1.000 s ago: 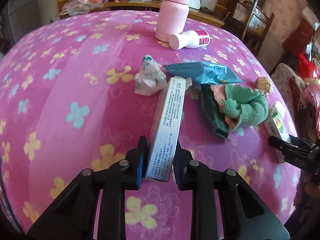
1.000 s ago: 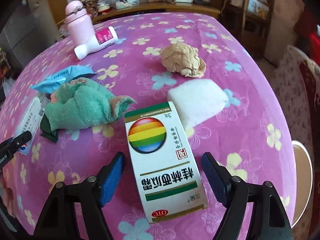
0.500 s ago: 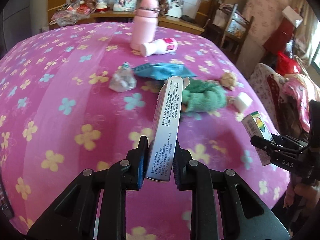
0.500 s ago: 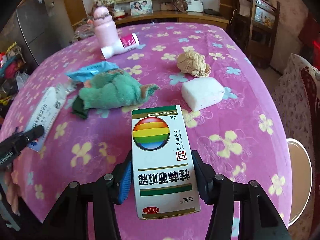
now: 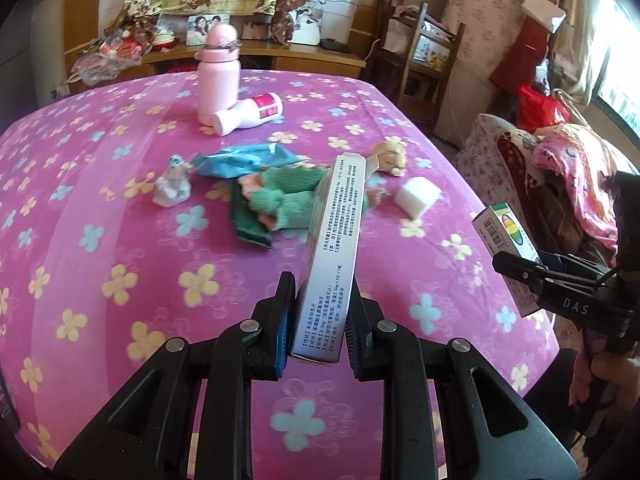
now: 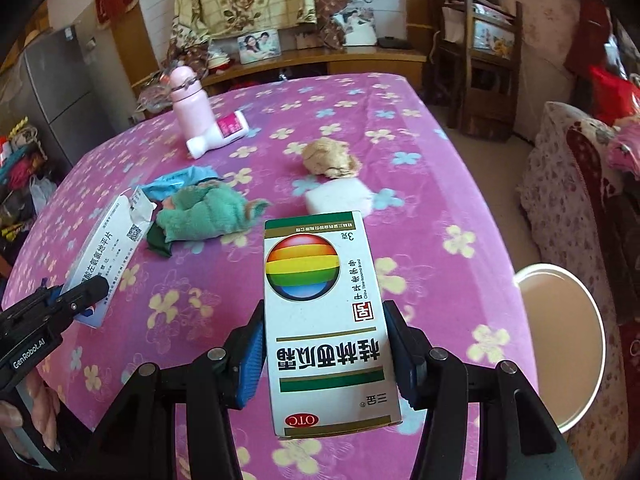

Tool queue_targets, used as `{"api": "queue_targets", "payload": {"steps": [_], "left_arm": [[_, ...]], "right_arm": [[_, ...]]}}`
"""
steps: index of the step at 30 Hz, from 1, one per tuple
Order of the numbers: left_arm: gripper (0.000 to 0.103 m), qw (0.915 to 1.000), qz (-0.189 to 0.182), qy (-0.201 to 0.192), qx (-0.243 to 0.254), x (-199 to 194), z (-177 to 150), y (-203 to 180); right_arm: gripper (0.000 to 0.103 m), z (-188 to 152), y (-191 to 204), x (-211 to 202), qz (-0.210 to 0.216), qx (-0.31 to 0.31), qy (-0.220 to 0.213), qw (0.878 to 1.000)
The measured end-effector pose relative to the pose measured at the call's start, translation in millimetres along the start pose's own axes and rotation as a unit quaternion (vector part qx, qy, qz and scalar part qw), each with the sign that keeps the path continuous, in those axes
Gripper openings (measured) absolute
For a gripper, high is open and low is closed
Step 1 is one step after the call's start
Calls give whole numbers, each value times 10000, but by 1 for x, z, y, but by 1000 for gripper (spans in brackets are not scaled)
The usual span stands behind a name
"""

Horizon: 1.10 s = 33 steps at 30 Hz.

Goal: Collect trash
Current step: 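Carry both held boxes over the white bin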

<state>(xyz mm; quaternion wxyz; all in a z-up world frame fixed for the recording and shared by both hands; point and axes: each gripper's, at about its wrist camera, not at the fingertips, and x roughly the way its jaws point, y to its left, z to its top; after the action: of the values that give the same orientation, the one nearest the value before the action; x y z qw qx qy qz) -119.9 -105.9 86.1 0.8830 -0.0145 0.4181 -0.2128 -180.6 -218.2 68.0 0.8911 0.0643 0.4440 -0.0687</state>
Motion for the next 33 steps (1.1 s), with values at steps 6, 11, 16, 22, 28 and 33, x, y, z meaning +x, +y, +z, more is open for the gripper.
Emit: {"api": "queue_targets", "payload": {"steps": [6,11,16,22,28,33], "left_arm": [[20,9999,-98,-12,133,2,3,-22],[20,9996,-182,48,195,7,6,-35],[20,9994,-224,128,249,12,8,-44],[20,9988,-295,195,336,17,11,-61],[20,9977,-384,234,502,22,13,-85],[20,9964,-519,290,605,29,14,-106]], "right_arm": [[52,-4,-18,-10,-90,113,-73,9999],[52,-6,-32,-15,-158,217,-93,9996],[52,-10,-49,-17,-210,368,-103,9991],[52,-15,-70,-22,-262,554,-145,9980],[52,-22,-95,-30,-353,772,-187,9962],[52,-30,-116,-35,-417,947,-189,9945]]}}
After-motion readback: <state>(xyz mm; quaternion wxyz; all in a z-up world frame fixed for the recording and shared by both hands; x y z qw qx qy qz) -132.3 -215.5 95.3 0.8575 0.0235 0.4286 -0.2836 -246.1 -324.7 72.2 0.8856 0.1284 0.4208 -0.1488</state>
